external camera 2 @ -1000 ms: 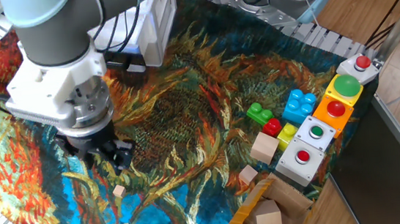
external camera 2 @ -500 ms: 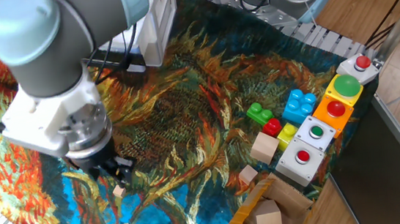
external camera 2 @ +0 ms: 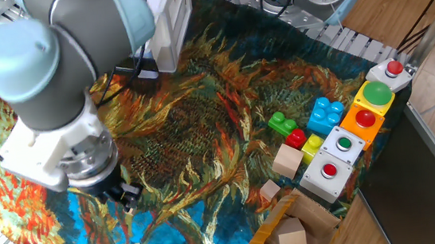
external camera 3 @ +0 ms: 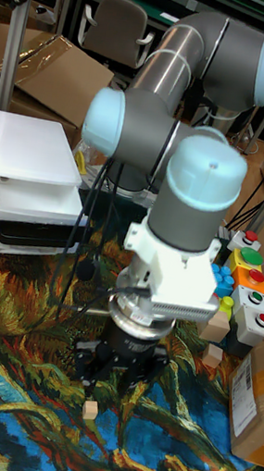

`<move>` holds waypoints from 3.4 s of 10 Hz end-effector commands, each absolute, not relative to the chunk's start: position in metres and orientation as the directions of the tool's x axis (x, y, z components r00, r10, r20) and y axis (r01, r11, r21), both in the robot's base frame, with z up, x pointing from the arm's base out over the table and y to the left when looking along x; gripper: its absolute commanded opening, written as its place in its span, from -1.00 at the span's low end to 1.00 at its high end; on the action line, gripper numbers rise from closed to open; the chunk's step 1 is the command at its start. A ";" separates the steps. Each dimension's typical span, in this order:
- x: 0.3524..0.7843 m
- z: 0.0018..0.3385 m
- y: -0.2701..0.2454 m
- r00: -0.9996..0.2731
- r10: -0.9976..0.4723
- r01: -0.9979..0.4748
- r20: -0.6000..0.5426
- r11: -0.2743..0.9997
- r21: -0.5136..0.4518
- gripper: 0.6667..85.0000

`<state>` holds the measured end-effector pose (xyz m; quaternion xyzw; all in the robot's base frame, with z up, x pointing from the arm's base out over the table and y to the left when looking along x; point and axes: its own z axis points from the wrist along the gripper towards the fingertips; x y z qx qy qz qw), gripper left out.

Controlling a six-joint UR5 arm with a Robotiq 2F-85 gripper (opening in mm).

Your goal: Put things in the drawer

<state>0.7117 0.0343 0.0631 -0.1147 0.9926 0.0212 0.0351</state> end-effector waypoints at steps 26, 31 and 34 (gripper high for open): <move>0.701 0.014 0.034 -0.984 -0.155 -0.160 -0.084 0.985 0.059 0.00; 0.707 0.010 0.038 -0.985 -0.146 -0.152 -0.096 0.986 0.062 -0.03; 0.718 0.011 0.041 -0.983 -0.124 -0.134 -0.138 0.989 0.064 -0.41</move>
